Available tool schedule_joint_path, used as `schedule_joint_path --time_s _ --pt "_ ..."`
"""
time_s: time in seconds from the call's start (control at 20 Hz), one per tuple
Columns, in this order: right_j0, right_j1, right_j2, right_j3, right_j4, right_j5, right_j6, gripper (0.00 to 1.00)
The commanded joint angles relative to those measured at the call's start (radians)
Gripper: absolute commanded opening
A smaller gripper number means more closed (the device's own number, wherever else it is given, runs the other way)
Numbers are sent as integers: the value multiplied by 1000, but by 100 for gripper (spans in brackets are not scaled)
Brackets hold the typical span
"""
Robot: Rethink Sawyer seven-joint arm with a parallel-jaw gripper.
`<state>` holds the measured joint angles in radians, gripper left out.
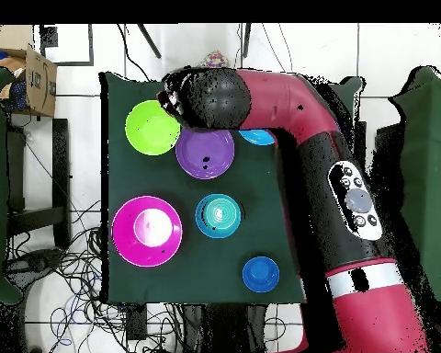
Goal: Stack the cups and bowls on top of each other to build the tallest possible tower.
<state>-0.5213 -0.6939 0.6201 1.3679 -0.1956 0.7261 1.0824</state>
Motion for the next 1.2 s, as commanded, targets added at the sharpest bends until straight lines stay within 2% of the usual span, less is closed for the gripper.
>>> schedule_joint_path --time_s 0.05,0.7,1.2 --pt "24 27 -72 123 -30 -67 202 100" --pt "56 34 -112 169 -18 -191 236 100" --pt "49 12 -121 226 -37 -206 230 100"
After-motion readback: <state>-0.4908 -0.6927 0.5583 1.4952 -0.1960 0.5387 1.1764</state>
